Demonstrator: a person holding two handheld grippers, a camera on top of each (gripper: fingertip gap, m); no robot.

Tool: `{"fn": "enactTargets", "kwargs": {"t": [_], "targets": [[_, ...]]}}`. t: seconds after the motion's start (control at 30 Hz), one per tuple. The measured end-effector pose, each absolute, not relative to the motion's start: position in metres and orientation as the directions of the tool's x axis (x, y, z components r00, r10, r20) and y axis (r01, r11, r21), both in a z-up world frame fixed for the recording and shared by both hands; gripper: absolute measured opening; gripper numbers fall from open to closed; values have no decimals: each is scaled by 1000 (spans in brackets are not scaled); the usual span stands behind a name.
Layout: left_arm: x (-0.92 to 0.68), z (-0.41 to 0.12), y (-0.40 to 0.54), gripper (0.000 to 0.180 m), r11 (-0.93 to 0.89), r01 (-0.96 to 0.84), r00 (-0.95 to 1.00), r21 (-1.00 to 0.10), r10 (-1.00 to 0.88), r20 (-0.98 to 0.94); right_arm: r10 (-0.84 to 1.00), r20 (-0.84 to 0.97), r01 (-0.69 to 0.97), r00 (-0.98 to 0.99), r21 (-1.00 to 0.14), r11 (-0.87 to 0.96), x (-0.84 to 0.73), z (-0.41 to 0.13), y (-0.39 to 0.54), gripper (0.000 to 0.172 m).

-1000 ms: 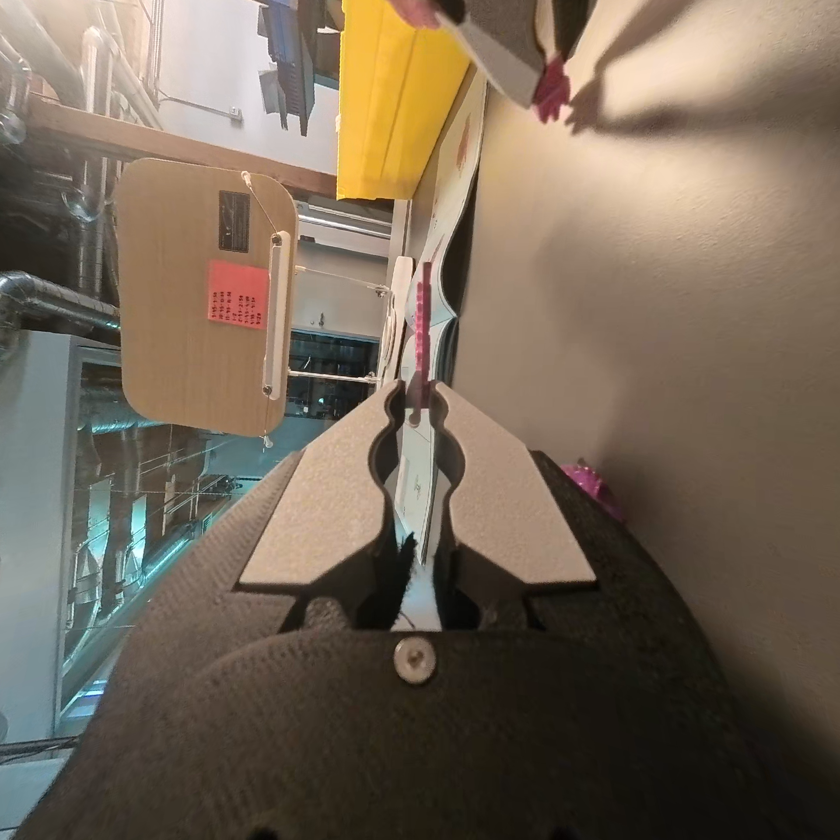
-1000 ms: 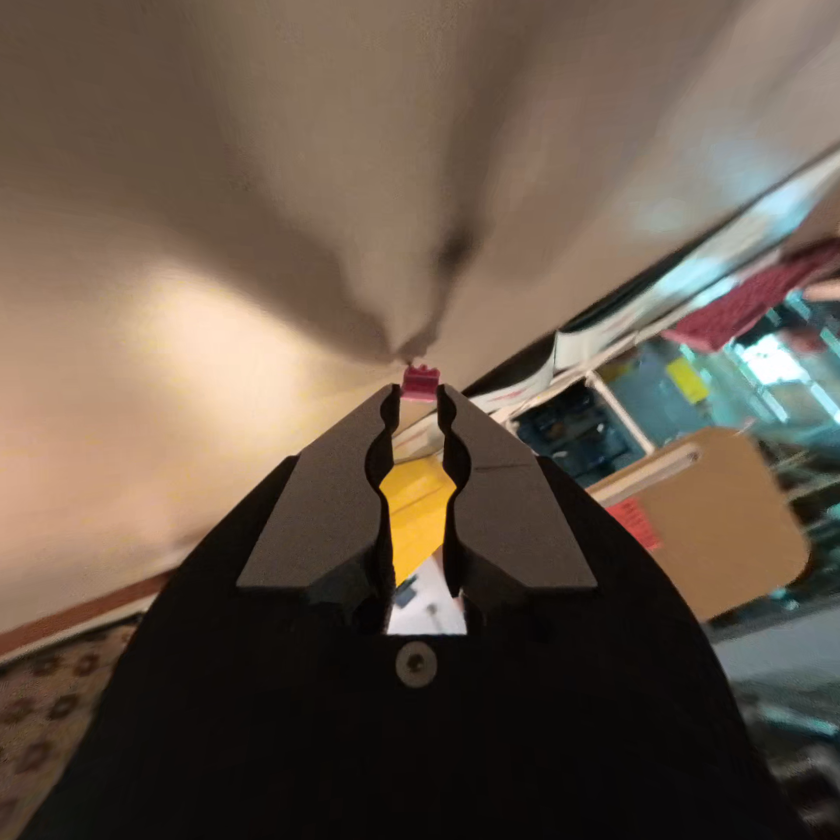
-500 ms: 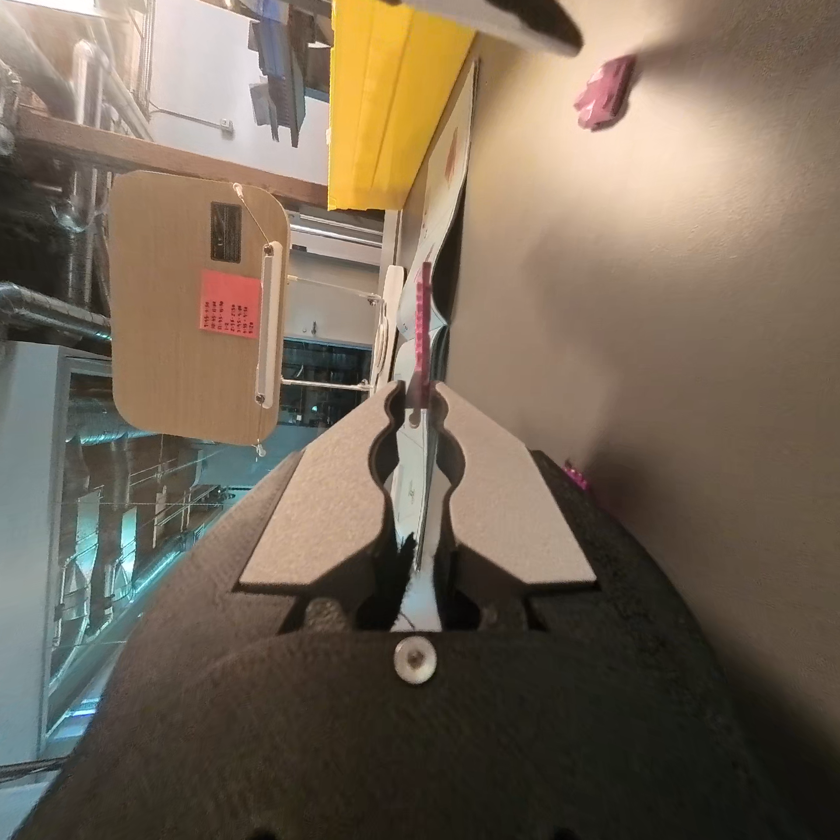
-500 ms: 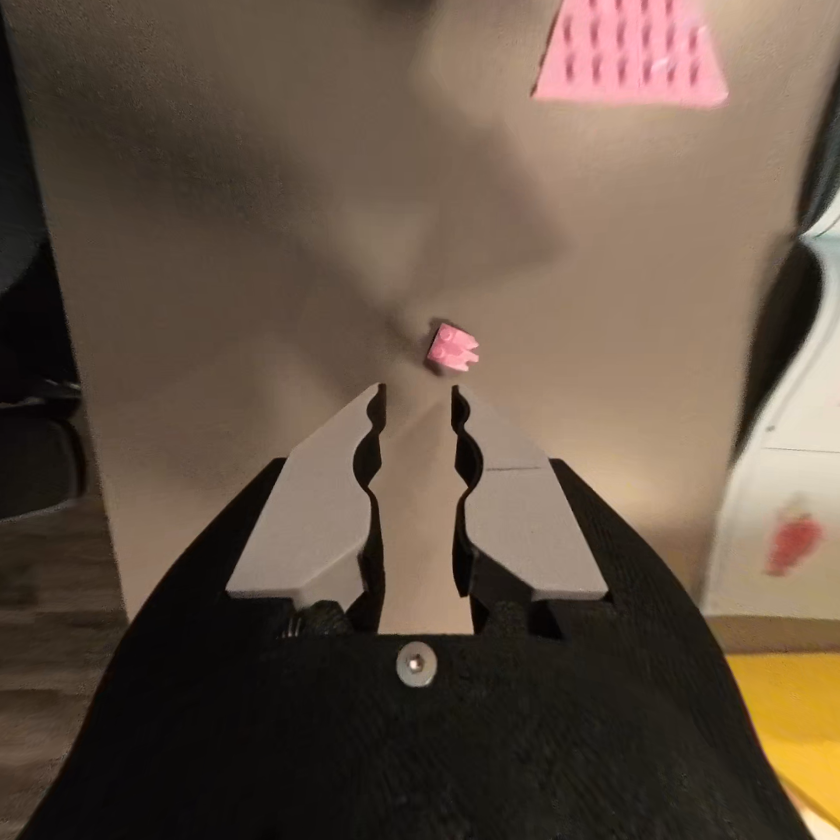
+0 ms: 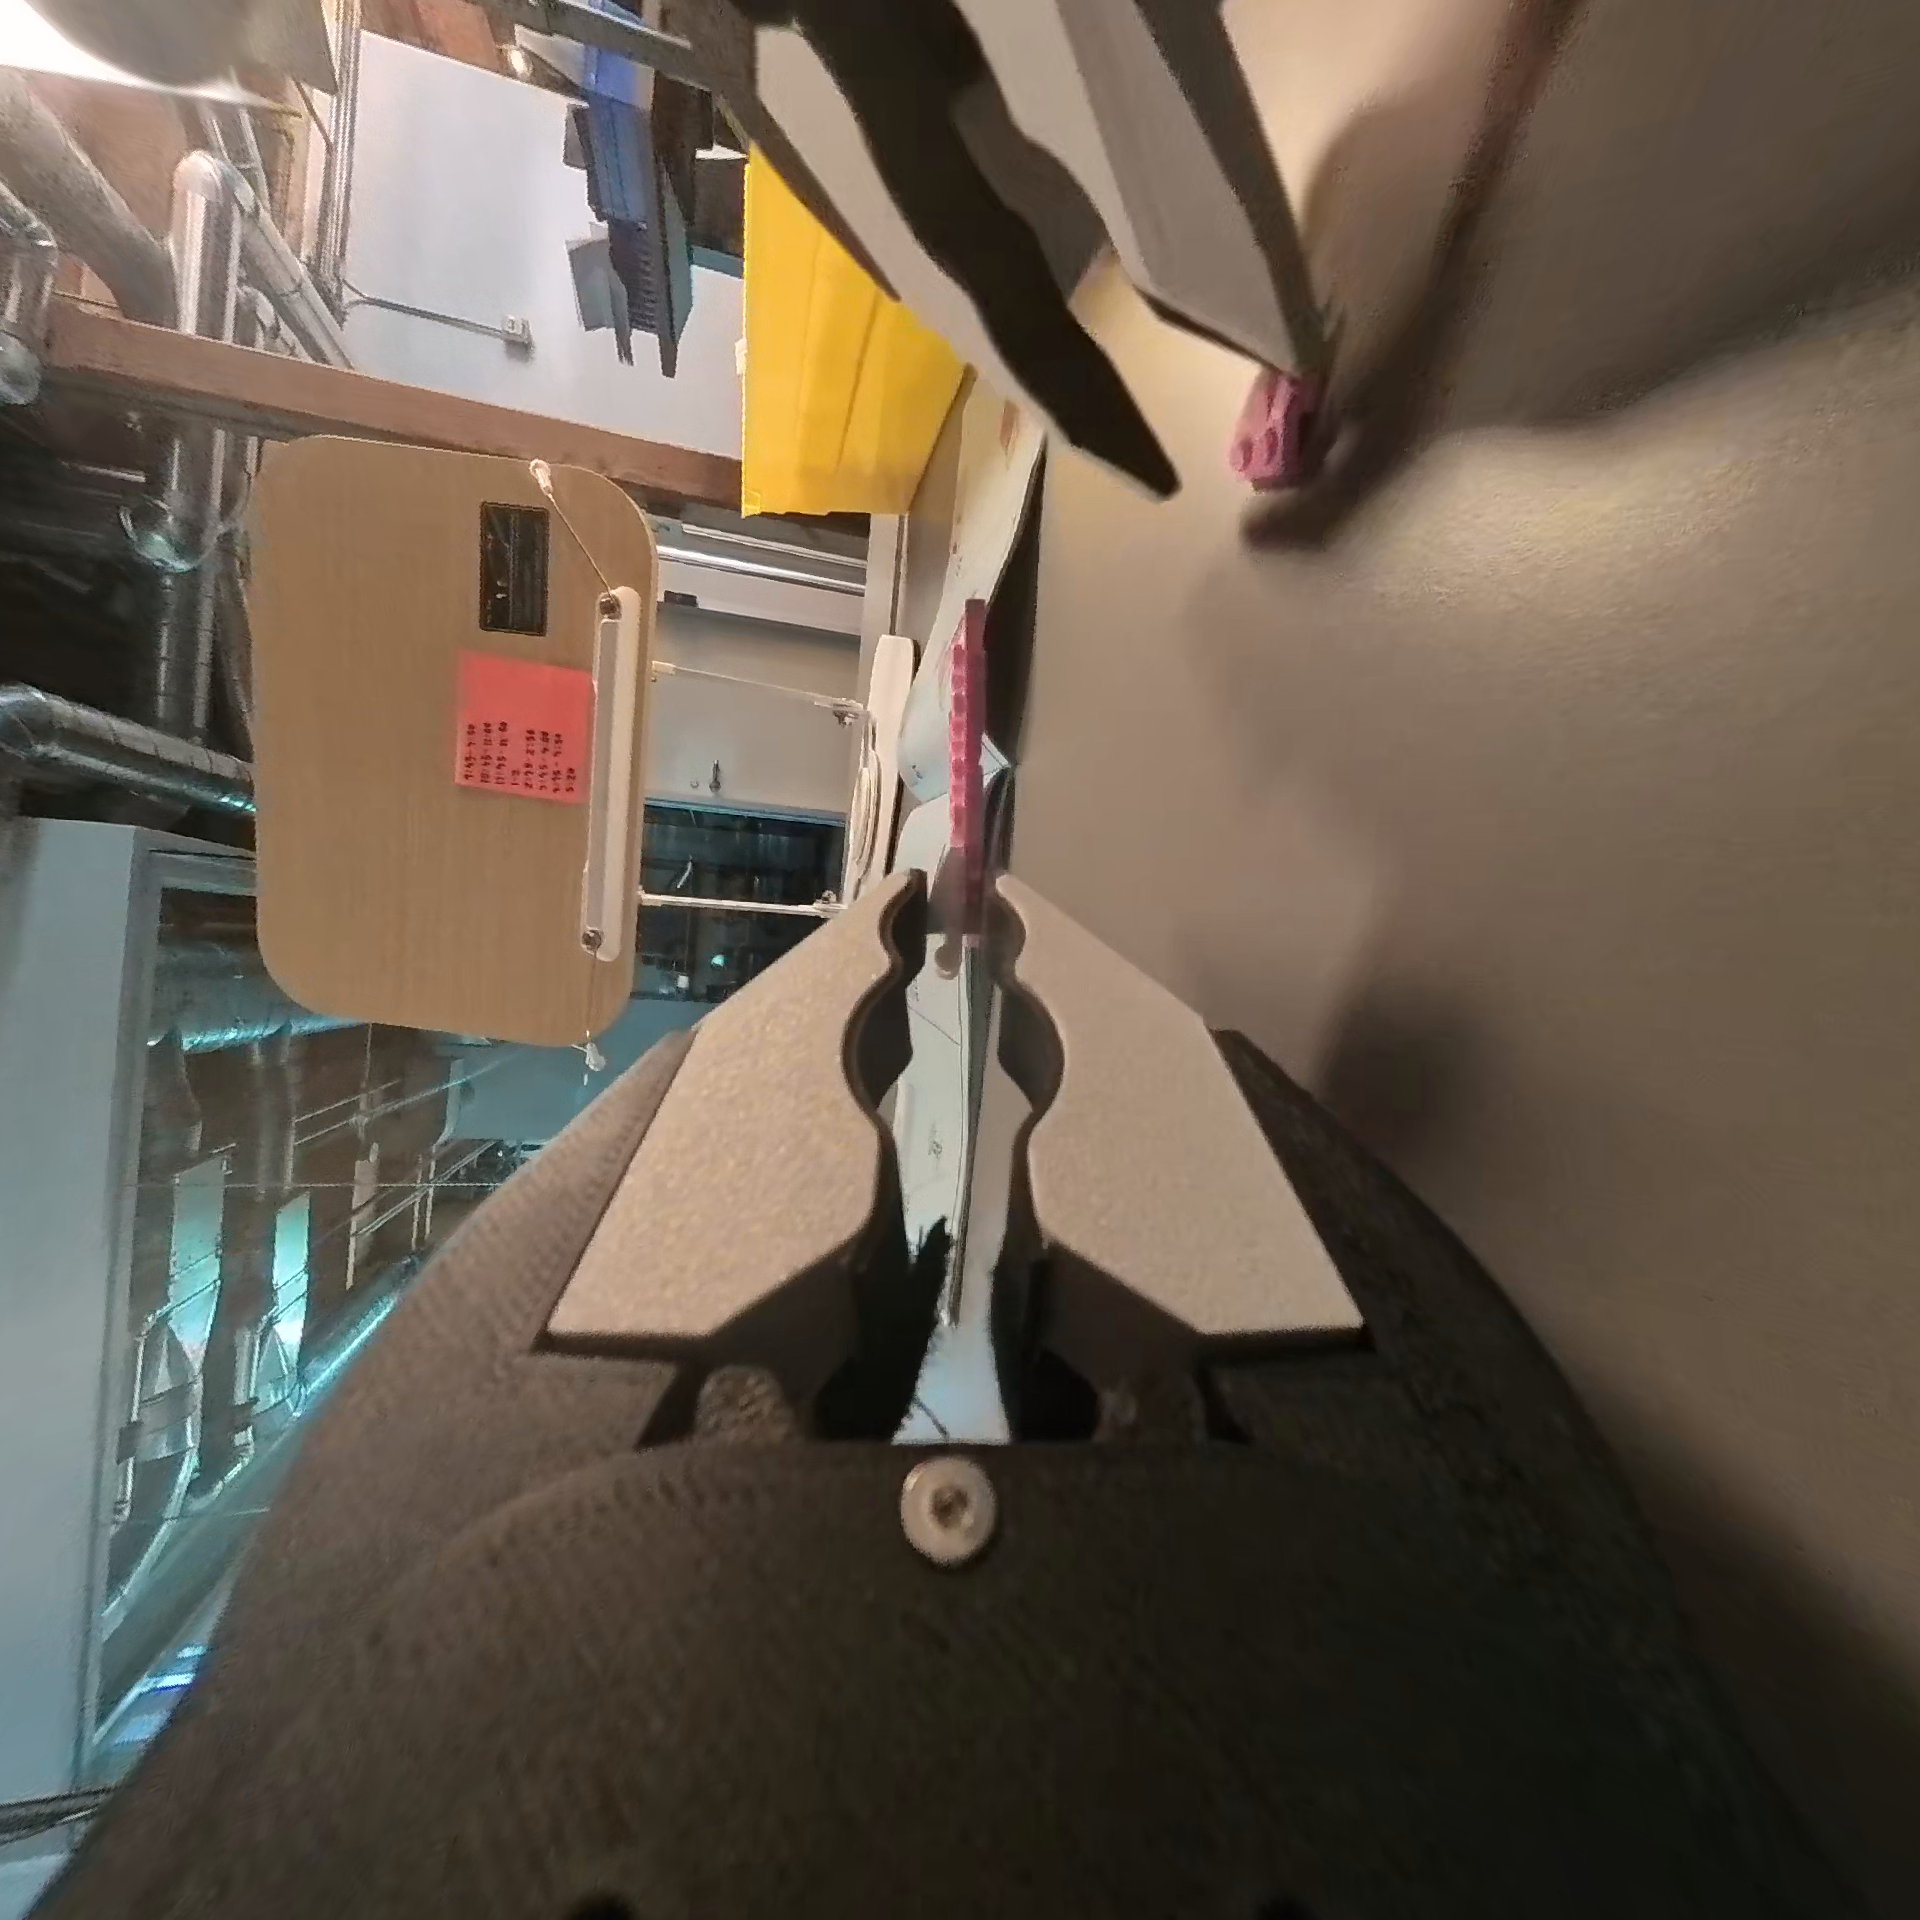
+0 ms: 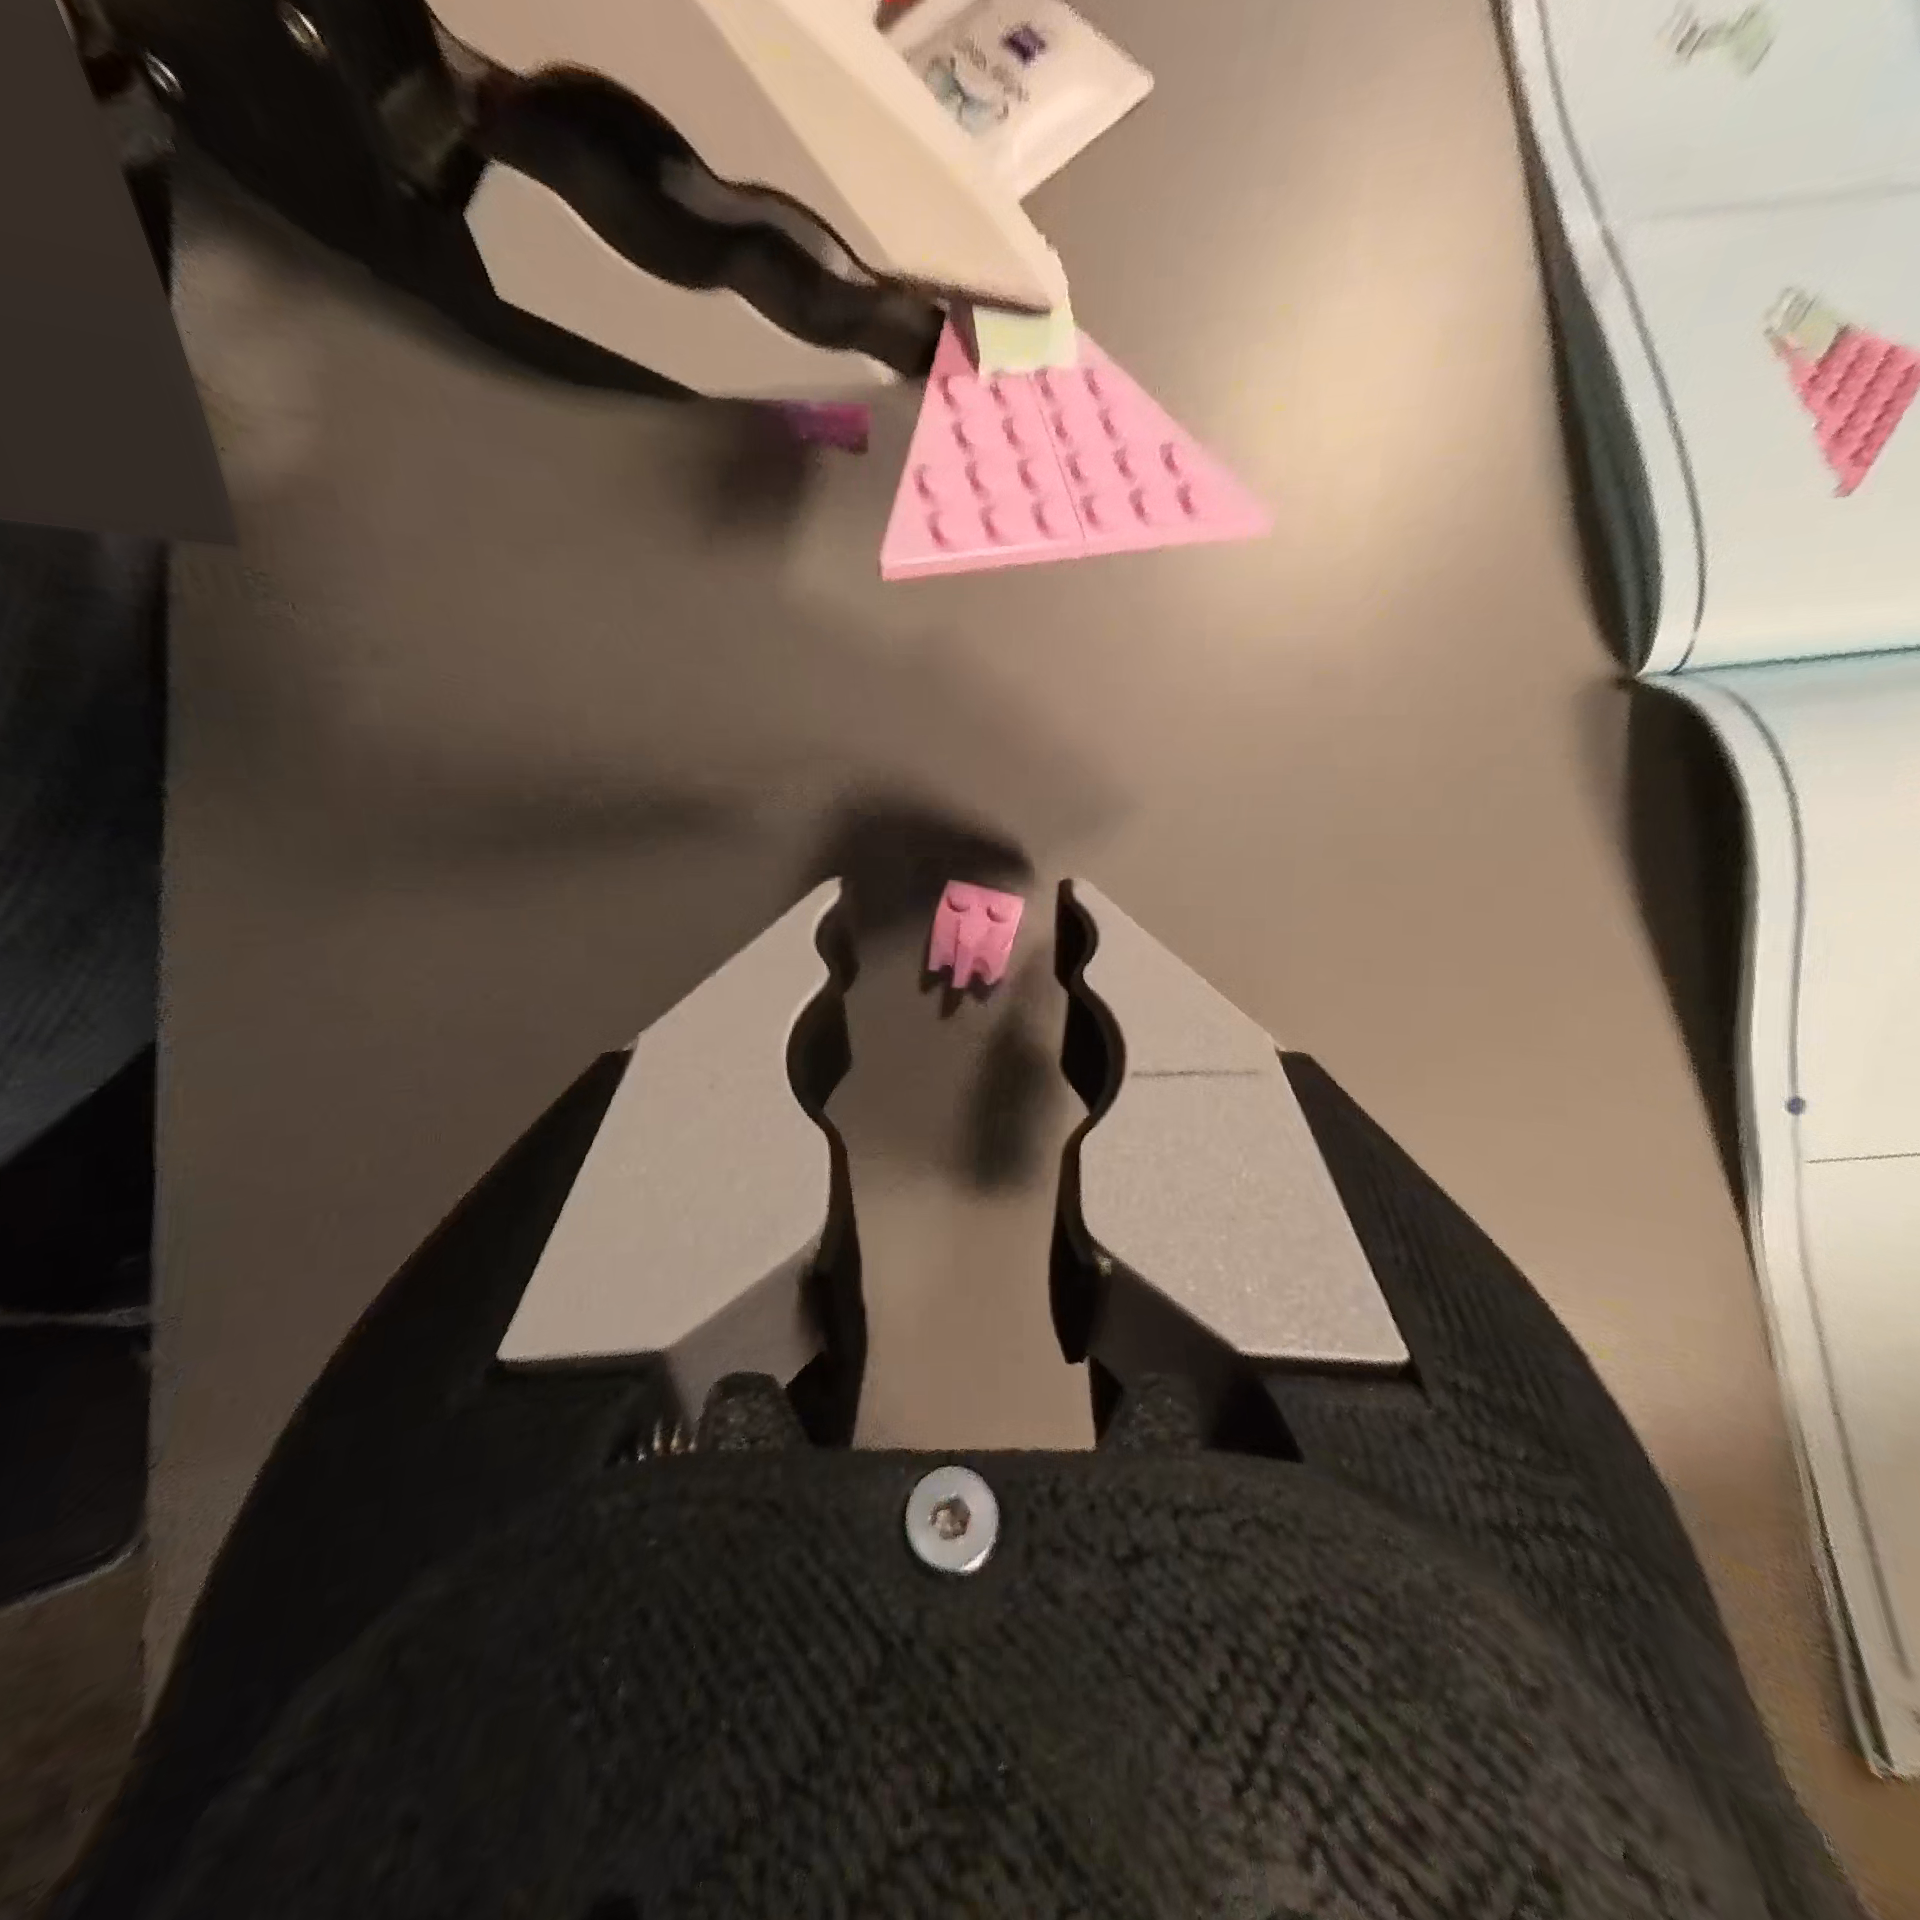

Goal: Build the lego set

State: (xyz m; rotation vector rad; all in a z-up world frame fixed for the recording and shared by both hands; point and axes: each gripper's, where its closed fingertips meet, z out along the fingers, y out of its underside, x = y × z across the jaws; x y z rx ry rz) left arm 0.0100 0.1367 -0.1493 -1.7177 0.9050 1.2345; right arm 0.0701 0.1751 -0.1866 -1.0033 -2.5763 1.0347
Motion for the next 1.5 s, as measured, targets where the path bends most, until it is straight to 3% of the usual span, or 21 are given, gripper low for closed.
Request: {"fn": "enactTargets", "kwargs": {"t": [0.13,0.2,0.37,0.5,0.83,1.5], "targets": [[10,-149,137,8,-405,-892,256,-200,-88,-963,662,-79,548,-745,-637,541,69,-195,179,15],[11,-147,137,8,-393,-897,252,-201,-82,-964,650,-40,529,-759,-621,579,67,-189,185,14],[24,-144,139,8,-310,-935,207,-175,-75,-975,571,-66,399,-818,-780,482,58,-117,159,15],[33,-135,138,8,-257,-953,175,-160,-37,-984,489,-27,360,-872,-711,604,64,-121,143,15],[37,-130,136,8,-233,-961,153,-146,-14,-988,422,-22,337,-907,-640,691,69,-124,135,15],[33,-126,135,8,-244,-956,168,-165,9,-986,423,-5,336,-906,-618,711,64,-120,136,17]]}}
